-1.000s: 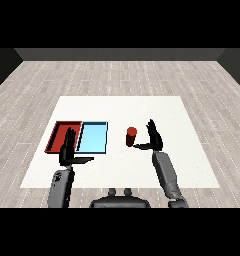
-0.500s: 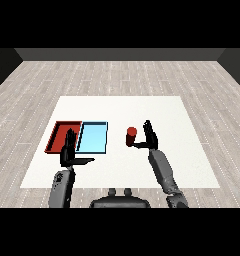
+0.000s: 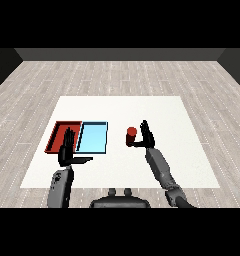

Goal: Pick the red can and put it in the red box

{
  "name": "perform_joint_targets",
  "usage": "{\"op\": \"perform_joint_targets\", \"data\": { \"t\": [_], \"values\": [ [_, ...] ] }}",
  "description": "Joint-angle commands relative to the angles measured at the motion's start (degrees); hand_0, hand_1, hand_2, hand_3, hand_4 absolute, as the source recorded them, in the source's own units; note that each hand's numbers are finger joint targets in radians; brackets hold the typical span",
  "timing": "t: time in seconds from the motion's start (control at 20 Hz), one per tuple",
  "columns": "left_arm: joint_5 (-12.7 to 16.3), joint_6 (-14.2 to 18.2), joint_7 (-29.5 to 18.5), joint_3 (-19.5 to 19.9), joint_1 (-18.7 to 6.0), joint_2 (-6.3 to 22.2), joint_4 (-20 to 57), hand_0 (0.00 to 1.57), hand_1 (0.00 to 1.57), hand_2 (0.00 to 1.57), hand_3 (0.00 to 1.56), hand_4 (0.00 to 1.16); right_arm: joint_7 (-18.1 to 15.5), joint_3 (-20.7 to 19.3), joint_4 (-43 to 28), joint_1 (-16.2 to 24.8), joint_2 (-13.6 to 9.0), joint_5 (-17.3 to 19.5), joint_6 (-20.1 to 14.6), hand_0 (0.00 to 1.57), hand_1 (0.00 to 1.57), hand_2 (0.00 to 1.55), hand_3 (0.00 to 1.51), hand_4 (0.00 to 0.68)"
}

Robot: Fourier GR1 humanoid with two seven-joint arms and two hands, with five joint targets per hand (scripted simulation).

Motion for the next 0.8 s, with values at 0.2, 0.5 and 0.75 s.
{"op": "perform_joint_targets", "data": {
  "t": [0.2,0.5,0.75],
  "values": [
    [0.57,-1.37,-1.12,-0.29,0.55,-0.06,0.82,0.00,0.00,0.00,0.00,0.00,-2.57,0.05,7.09,-3.92,0.12,-0.99,0.63,0.00,0.00,0.00,0.00,0.000],
    [2.94,-1.32,3.02,2.79,-2.19,2.14,-0.64,0.00,0.00,0.00,0.00,0.00,-2.28,-0.81,8.11,-4.16,0.04,-1.29,1.26,0.00,0.00,0.00,0.00,0.000],
    [0.95,-0.69,2.65,-0.66,3.86,0.04,-5.87,0.00,0.00,0.00,0.00,0.00,-8.23,-1.53,17.31,-8.86,-0.16,-2.19,2.28,0.00,0.00,0.00,0.00,0.000]
  ]
}}
